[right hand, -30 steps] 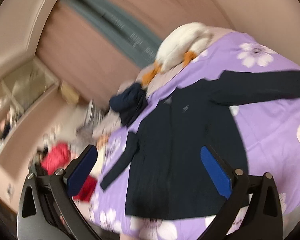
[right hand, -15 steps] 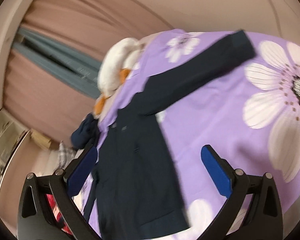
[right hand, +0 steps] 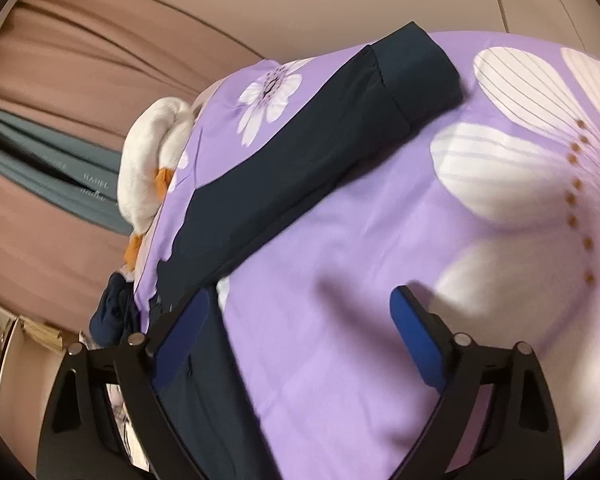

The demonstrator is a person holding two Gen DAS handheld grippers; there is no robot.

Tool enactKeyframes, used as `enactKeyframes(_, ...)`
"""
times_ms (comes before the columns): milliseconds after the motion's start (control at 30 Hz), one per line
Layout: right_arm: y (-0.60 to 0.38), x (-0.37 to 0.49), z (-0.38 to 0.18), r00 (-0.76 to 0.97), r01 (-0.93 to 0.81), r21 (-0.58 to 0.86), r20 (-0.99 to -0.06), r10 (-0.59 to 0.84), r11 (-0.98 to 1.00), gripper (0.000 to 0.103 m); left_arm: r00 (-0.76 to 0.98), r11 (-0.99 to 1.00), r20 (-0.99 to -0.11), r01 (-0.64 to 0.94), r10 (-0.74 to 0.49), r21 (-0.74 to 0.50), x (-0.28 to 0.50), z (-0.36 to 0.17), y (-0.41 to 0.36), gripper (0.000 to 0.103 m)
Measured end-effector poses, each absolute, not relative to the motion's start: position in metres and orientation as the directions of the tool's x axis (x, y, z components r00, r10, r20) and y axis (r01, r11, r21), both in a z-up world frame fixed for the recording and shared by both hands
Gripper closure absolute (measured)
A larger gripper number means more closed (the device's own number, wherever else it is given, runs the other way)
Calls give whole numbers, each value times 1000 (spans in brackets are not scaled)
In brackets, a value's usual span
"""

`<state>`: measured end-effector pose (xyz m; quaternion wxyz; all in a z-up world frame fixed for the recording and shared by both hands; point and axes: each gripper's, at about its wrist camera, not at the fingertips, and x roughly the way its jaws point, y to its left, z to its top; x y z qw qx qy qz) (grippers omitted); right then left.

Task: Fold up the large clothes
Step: 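Reach the right tool to a jacket sleeve cuff and grasp it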

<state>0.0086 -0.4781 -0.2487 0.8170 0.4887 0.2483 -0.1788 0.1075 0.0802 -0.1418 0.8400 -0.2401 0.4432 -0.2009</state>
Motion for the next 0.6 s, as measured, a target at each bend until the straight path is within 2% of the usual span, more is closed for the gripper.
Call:
enactKeyframes(133, -501, 20, -257, 833, 529, 749, -548, -74, 400, 13, 519, 815, -666, 111, -536, -569, 118, -148, 79, 1)
enactKeyframes(333, -528, 26, -261, 845, 531, 786, -520, -126, 316, 24, 514, 833, -688, 104, -512, -543, 131, -152, 69, 1)
enactKeyframes(500, -548, 24, -266, 857, 514, 823, -482, -181, 243, 28, 508, 843, -700, 107, -502, -527, 138, -154, 64, 1)
enactKeyframes(600, -556, 25, -267, 854, 516, 829, -479, -202, 216, 37, 510, 846, -703, 101, -495, -523, 143, -155, 64, 1)
